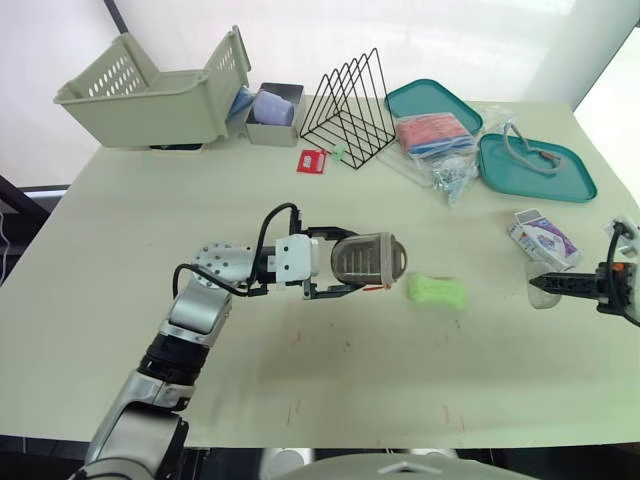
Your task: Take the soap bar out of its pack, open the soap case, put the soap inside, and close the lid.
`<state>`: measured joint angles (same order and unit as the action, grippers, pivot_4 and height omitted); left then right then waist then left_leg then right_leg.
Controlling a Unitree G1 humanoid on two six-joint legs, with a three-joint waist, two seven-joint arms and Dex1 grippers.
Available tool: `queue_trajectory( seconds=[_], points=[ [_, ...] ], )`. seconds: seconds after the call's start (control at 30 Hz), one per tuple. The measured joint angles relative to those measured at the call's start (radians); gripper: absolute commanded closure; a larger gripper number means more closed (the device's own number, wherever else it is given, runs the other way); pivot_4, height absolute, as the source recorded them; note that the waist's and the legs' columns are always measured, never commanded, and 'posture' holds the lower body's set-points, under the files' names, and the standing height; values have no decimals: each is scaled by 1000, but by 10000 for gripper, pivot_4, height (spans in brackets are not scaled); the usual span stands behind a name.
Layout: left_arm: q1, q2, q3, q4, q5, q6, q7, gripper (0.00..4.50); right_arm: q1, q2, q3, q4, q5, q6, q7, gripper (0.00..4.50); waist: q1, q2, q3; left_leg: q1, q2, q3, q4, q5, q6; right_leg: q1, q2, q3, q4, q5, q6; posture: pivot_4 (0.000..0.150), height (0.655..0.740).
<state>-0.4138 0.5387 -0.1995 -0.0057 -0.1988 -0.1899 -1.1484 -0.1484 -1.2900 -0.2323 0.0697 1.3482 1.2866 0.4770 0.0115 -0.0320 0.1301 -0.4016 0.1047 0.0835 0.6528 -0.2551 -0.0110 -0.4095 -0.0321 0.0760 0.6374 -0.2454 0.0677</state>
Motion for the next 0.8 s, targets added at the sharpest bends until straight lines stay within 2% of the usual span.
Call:
queue_trajectory(
  seconds=[0.37,0.5,0.8],
  points=[
    [1,-2,-5,0,0,11,0,10511,-146,165,78,-15,-292,15,-35,24800,4,0,0,-1,0,0,0,0,0,0,0,0,0,0,0,1500,7400],
    [2,-4,-6,0,0,17,1,10511,-192,230,97,-19,-359,36,-34,24800,0,0,0,0,0,0,0,0,0,0,0,0,0,0,0,1500,7400],
    [10,-6,-6,-3,0,30,8,10511,-307,367,82,-11,-405,139,-55,24800,4,0,0,-1,0,0,0,0,0,0,0,0,0,0,0,1500,7400]
  ],
)
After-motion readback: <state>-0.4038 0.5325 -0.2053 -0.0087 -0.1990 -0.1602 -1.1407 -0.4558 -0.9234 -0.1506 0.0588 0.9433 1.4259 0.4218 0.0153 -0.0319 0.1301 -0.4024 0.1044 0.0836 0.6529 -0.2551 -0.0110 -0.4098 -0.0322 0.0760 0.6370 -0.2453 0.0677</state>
